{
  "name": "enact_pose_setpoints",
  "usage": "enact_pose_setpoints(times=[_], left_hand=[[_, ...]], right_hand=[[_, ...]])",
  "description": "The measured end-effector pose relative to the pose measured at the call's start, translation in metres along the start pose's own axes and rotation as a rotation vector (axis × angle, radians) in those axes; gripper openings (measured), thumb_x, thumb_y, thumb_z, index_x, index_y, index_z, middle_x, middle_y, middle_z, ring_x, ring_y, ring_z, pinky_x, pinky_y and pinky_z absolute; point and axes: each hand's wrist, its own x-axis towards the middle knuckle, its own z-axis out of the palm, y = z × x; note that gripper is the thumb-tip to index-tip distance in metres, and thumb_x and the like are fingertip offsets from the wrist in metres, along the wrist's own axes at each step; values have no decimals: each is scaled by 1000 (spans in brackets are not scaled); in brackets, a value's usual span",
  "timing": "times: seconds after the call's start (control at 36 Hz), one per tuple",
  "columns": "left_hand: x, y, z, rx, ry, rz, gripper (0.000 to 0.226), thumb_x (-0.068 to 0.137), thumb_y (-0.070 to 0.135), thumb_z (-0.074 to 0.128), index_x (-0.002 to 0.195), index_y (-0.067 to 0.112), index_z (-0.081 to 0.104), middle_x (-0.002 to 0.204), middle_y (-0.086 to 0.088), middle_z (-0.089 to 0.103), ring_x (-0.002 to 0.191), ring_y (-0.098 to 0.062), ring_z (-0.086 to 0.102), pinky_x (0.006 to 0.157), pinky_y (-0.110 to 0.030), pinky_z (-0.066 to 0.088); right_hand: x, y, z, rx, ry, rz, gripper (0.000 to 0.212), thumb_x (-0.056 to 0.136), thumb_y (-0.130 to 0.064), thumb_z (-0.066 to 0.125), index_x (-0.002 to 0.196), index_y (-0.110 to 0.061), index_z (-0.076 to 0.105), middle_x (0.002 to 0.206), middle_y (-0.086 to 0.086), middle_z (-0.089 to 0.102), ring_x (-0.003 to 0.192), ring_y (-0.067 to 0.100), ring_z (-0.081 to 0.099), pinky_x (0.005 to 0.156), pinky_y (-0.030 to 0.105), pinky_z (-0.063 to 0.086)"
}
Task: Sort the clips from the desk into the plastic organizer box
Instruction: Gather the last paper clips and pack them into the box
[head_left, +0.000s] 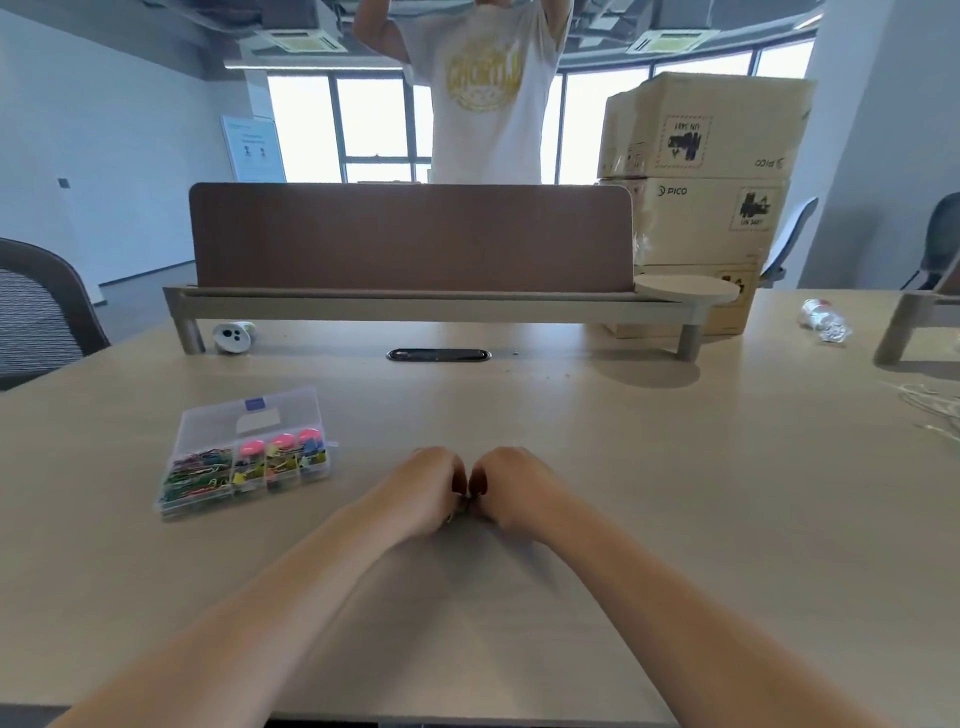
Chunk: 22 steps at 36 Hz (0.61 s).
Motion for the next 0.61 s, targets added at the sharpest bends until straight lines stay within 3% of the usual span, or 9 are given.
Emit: enact_pose_setpoints(times=[0.11, 0.28, 0.39, 0.5, 0.61], left_hand=[[-1, -2, -1, 5, 1, 10, 16, 79, 9, 58, 82, 16, 73, 80, -6, 68, 78, -25, 64, 60, -23, 39], [-3, -3, -3, -41, -10, 29, 12, 82, 14, 63, 87, 17, 74, 86, -6, 71, 82, -23, 64, 63, -22, 41], [-4, -3, -5, -59, -17, 52, 12, 82, 16, 64, 87, 17, 74, 82, -5, 71, 74, -20, 62, 61, -21, 41], [-4, -3, -5, -59, -30, 66, 13, 82, 12, 60, 82, 13, 73, 79, -9, 71, 76, -25, 67, 61, -24, 46], [-4, -6, -4, -53, -26, 84, 11, 83, 13, 62, 85, 16, 72, 85, -7, 72, 80, -23, 67, 65, -24, 48]], right_hand=[[4, -2, 1, -12, -10, -5, 14, 80, -17, 64, 67, -17, 60, 67, 9, 54, 67, 29, 54, 58, 27, 36], [6, -1, 0, -51, -44, -19, 15, 84, -19, 64, 87, -6, 71, 78, 14, 61, 71, 29, 56, 61, 28, 40], [6, -5, -2, -116, -65, -15, 16, 85, -19, 62, 75, -7, 61, 65, 9, 51, 69, 30, 53, 59, 29, 38], [0, -10, -7, -184, -87, -22, 34, 89, -18, 59, 60, -12, 43, 60, 5, 41, 68, 29, 49, 59, 30, 36], [-2, -12, -11, -215, -104, -20, 24, 88, -12, 57, 66, -9, 48, 60, 6, 42, 70, 30, 49, 60, 30, 37]])
